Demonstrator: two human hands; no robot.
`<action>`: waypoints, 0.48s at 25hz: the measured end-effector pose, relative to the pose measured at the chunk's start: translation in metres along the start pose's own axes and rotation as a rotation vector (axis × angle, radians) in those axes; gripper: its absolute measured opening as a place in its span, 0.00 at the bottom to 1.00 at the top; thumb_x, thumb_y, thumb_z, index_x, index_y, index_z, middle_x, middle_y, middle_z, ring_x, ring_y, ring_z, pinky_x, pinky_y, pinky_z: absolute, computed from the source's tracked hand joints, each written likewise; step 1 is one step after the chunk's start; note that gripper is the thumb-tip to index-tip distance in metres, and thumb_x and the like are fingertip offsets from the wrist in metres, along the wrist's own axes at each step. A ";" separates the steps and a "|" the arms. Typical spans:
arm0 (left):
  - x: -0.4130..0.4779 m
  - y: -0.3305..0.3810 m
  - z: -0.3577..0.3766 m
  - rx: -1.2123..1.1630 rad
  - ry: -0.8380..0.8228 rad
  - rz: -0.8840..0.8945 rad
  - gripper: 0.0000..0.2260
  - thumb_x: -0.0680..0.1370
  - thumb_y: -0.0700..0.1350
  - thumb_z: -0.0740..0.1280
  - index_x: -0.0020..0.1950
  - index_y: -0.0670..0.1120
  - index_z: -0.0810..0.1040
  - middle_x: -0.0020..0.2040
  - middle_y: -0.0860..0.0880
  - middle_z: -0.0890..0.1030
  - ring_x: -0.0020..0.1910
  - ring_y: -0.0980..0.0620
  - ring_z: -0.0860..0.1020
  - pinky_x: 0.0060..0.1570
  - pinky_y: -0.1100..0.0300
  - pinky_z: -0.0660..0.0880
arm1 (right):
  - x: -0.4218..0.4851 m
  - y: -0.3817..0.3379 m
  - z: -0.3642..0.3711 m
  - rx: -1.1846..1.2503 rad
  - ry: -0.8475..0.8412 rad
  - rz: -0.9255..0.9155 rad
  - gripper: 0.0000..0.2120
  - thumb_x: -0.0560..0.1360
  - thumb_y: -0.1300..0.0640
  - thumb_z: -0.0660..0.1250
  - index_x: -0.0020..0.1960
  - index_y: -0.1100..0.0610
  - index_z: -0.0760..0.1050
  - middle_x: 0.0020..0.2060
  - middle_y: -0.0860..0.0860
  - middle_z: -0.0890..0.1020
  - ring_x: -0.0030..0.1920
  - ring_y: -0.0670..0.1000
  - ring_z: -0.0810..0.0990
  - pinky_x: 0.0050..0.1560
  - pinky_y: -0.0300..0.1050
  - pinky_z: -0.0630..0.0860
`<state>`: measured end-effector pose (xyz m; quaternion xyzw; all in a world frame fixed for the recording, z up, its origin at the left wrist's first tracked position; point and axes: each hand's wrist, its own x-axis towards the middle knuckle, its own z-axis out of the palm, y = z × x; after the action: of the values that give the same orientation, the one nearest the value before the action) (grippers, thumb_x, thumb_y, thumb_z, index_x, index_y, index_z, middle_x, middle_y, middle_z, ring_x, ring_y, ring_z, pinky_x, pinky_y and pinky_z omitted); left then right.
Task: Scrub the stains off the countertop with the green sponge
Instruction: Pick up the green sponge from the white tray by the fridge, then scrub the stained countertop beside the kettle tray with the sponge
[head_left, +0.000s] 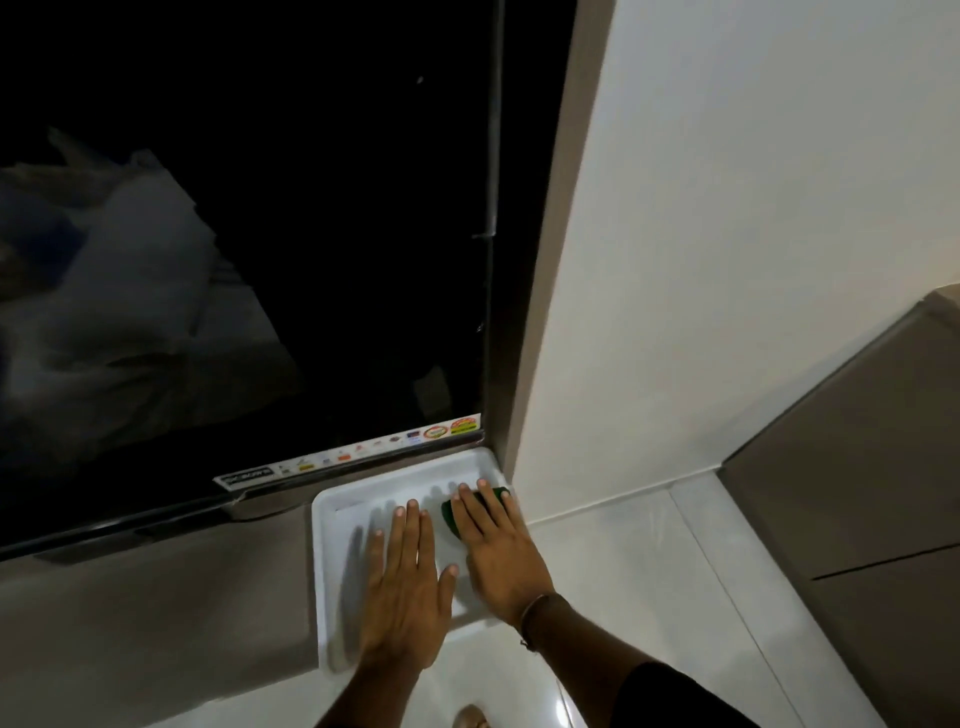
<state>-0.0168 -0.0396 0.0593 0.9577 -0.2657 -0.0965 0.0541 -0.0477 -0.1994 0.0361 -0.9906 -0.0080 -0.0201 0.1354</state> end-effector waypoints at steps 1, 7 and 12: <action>0.001 0.017 -0.006 -0.028 0.001 0.034 0.39 0.84 0.63 0.36 0.81 0.38 0.63 0.82 0.36 0.61 0.81 0.36 0.58 0.82 0.42 0.42 | -0.011 0.008 -0.012 0.002 0.043 0.019 0.32 0.81 0.53 0.61 0.82 0.56 0.54 0.82 0.56 0.63 0.82 0.60 0.55 0.79 0.61 0.52; 0.033 0.154 -0.025 -0.015 0.012 0.346 0.41 0.82 0.64 0.32 0.81 0.38 0.62 0.83 0.39 0.60 0.82 0.38 0.59 0.77 0.45 0.43 | -0.102 0.117 -0.086 -0.047 0.188 0.398 0.39 0.75 0.66 0.64 0.83 0.57 0.54 0.82 0.54 0.60 0.83 0.60 0.53 0.79 0.60 0.48; 0.066 0.315 -0.016 0.079 -0.007 0.624 0.48 0.71 0.67 0.17 0.83 0.43 0.39 0.83 0.41 0.37 0.83 0.40 0.39 0.77 0.44 0.32 | -0.207 0.242 -0.147 -0.075 0.348 0.704 0.37 0.79 0.65 0.60 0.84 0.55 0.50 0.84 0.52 0.53 0.84 0.59 0.46 0.79 0.54 0.35</action>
<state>-0.1145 -0.3416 0.1131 0.8310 -0.5504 -0.0682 0.0427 -0.2549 -0.4738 0.1046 -0.9188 0.3562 -0.1401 0.0969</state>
